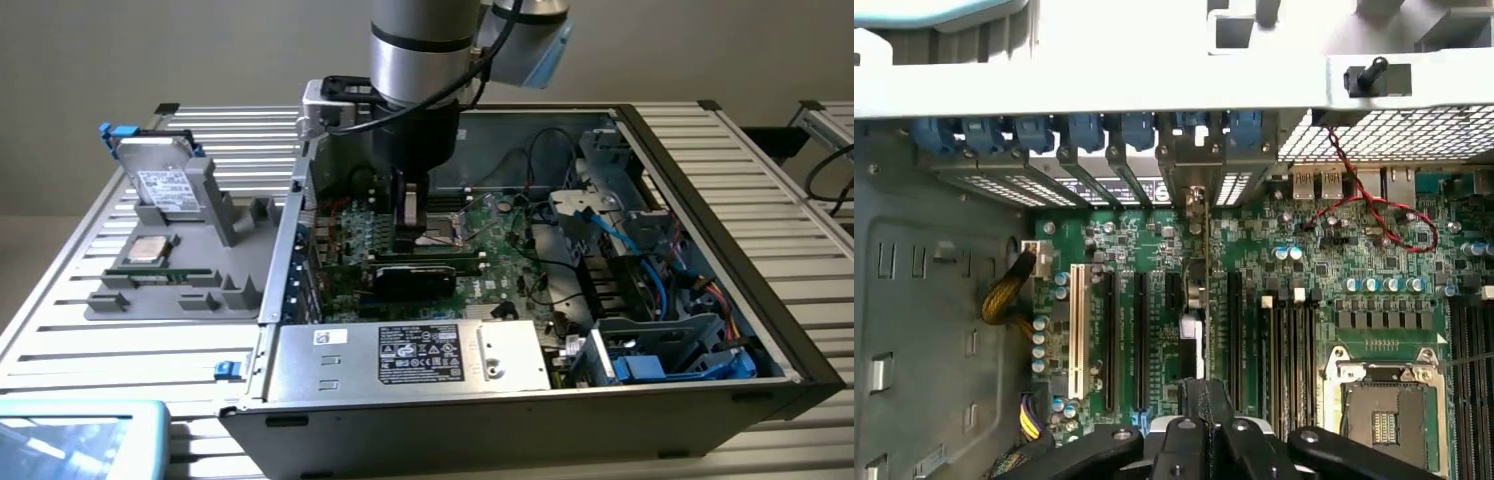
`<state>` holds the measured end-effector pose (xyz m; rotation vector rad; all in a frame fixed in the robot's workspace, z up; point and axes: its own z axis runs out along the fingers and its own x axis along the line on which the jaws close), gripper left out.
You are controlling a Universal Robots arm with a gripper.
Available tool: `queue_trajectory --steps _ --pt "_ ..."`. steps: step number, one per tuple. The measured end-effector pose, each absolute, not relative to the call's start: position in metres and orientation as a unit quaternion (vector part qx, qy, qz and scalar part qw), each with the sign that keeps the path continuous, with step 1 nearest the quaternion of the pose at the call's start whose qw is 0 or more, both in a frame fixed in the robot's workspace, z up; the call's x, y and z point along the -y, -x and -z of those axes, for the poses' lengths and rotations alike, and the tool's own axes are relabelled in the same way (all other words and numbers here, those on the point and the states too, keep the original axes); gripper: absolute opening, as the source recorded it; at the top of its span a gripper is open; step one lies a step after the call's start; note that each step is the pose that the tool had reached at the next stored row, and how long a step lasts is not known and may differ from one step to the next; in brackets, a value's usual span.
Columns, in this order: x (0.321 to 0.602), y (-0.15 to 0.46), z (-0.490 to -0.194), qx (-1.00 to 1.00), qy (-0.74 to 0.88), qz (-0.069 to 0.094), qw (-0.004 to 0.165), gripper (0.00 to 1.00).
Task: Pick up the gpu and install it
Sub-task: 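Press down on the gpu until it lock into place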
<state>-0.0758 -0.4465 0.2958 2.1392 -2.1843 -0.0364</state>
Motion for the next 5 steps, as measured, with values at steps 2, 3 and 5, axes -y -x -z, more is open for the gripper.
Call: queue_trajectory --steps 2,3,5 --pt "0.4465 0.0758 -0.2958 0.714 -0.699 0.012 0.042 0.12" --pt "0.4465 0.0758 -0.2959 0.714 -0.699 0.012 0.042 0.12" --pt "0.4465 0.0758 -0.2959 0.714 -0.699 0.012 0.042 0.12"
